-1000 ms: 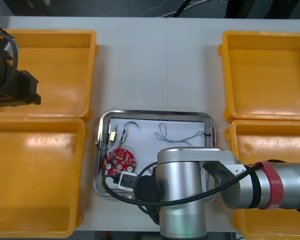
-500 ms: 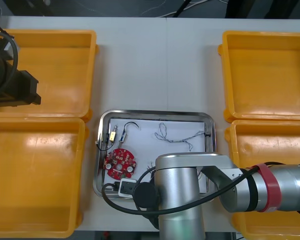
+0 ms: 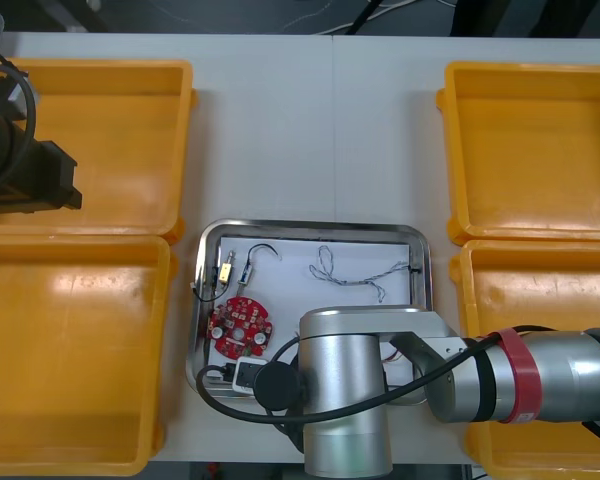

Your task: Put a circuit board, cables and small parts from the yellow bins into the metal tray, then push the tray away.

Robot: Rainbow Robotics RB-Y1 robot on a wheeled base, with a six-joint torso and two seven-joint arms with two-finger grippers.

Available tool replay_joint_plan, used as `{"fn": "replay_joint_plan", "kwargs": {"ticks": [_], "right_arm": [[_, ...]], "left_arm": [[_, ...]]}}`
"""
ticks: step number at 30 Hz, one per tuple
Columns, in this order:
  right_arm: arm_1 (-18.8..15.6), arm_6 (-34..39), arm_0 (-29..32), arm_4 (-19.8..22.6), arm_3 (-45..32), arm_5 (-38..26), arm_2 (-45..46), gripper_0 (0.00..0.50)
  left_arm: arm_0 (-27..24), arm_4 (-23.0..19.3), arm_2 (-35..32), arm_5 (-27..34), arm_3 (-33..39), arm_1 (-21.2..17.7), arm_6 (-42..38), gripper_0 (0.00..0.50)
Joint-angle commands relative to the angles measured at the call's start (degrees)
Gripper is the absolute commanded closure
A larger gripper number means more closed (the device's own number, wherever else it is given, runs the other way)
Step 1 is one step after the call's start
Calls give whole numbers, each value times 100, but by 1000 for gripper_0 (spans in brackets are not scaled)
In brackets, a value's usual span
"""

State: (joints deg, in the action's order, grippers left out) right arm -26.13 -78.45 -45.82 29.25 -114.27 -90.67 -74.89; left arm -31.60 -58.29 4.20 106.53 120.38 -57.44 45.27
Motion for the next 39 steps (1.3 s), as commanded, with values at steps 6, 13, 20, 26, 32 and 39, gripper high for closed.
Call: {"fn": "replay_joint_plan", "kwargs": {"ticks": [6,13,20,26,32,39], "right_arm": [[169,-197,-164,-87,-42,76,-87,439],[161,-197,-164,-306,-78,76,-87,500],[-33,-205,-199,-561,-280,129,-60,500],[-191,-232,-305,-596,-341,278,1,500],[-288,-284,-402,-763,-341,454,89,500],[-472,-346,-577,-799,-341,735,194,500]], "left_arm": [[40,-42,-173,-45,117,48,263,0],[40,-42,-173,-45,117,48,263,0],[40,-42,-173,-45,117,48,263,0],[40,-42,-173,-45,117,48,263,0],[40,-42,-173,-45,117,48,263,0],[40,-42,-173,-45,117,48,263,0]]}}
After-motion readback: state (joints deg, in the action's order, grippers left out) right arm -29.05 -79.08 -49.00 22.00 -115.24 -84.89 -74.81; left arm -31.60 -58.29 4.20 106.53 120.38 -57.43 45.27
